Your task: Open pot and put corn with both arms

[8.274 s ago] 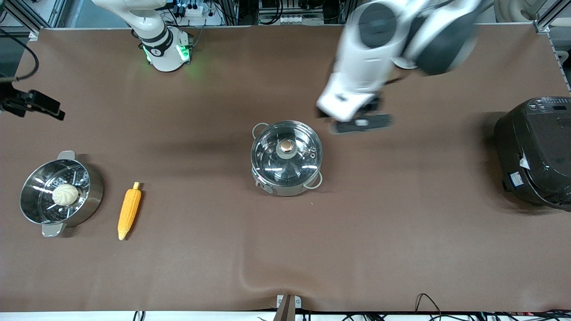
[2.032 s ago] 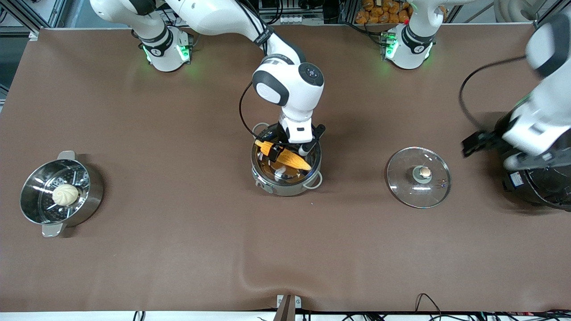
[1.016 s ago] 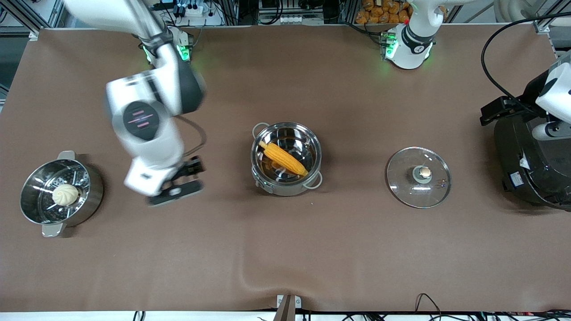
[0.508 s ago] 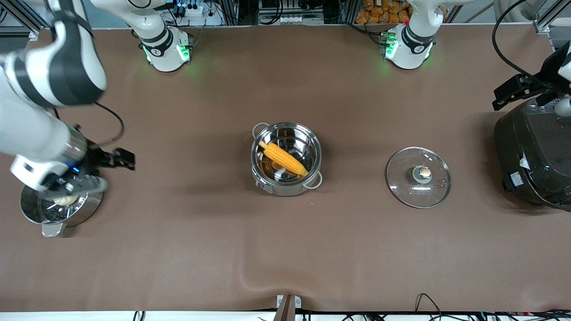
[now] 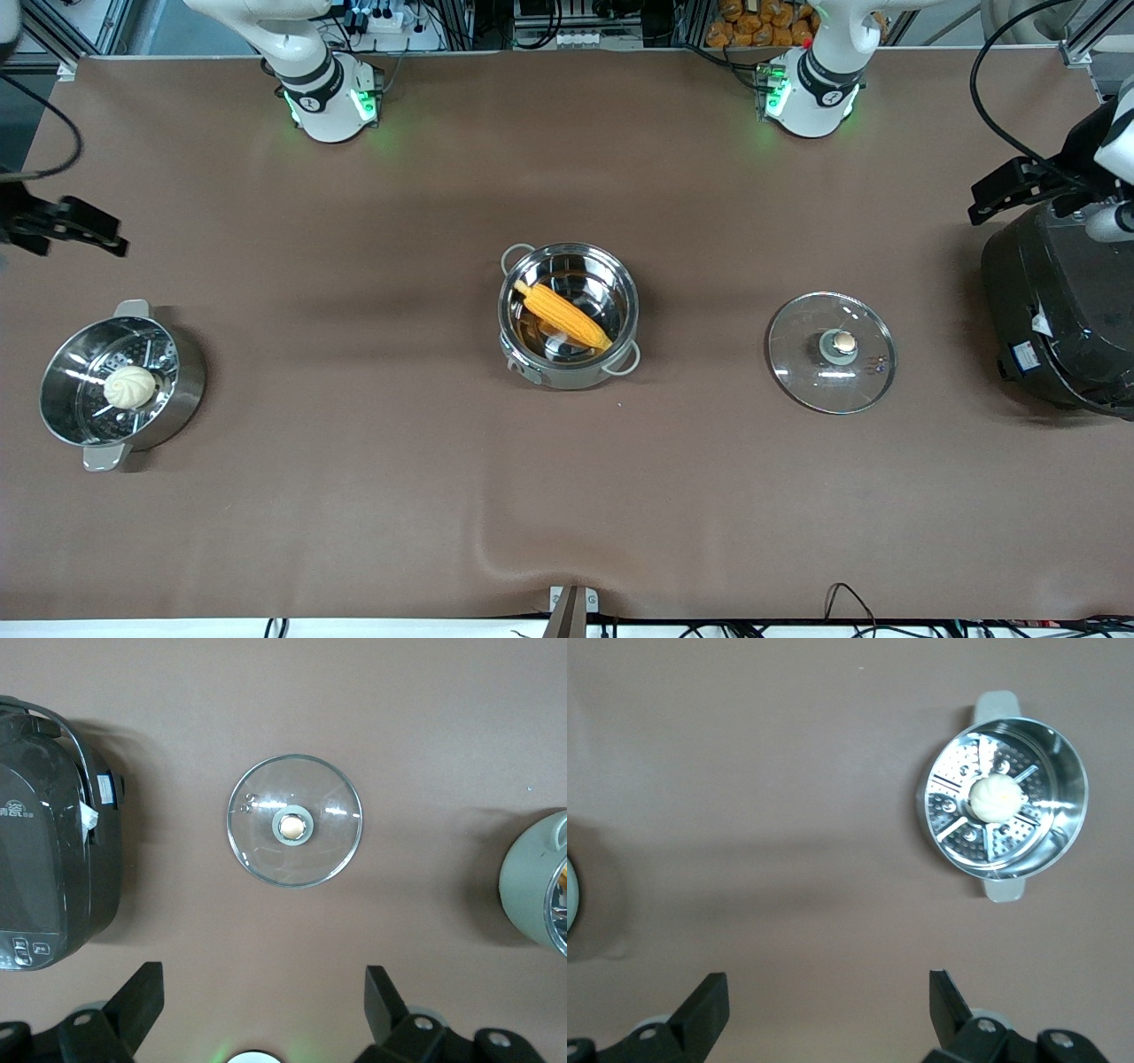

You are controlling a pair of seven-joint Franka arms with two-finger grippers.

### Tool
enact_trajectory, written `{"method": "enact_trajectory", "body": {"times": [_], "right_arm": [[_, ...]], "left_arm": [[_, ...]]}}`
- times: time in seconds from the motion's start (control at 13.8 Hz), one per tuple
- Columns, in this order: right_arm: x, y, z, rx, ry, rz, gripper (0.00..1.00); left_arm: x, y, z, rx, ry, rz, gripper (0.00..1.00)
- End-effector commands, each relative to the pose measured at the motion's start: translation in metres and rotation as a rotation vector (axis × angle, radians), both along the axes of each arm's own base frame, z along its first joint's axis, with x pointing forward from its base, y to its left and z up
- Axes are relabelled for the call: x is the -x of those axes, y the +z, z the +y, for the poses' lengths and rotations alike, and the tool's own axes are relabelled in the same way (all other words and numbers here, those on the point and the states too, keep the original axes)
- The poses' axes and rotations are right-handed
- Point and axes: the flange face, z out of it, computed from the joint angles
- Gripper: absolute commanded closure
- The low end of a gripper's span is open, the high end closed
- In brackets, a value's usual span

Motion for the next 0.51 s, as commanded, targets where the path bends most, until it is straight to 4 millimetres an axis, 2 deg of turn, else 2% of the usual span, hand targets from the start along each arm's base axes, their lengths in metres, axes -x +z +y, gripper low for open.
{"method": "enact_trajectory", "body": {"times": [0.0, 0.22, 0.44], "right_arm": [[0.014, 0.017, -0.005, -0.021, -0.081, 0.013, 0.0], [0.015, 0.02, 0.012, -0.019, -0.175, 0.026, 0.0], [0.014, 0.028, 0.014, -0.021, -0.103, 0.007, 0.0]], "left_arm": [[0.0, 0.003, 0.006, 0.023, 0.001, -0.01, 0.0], [0.001, 0.003, -0.002, 0.014, -0.008, -0.01, 0.0], [0.002, 0.004, -0.008, 0.006, -0.016, -0.009, 0.0]]}}
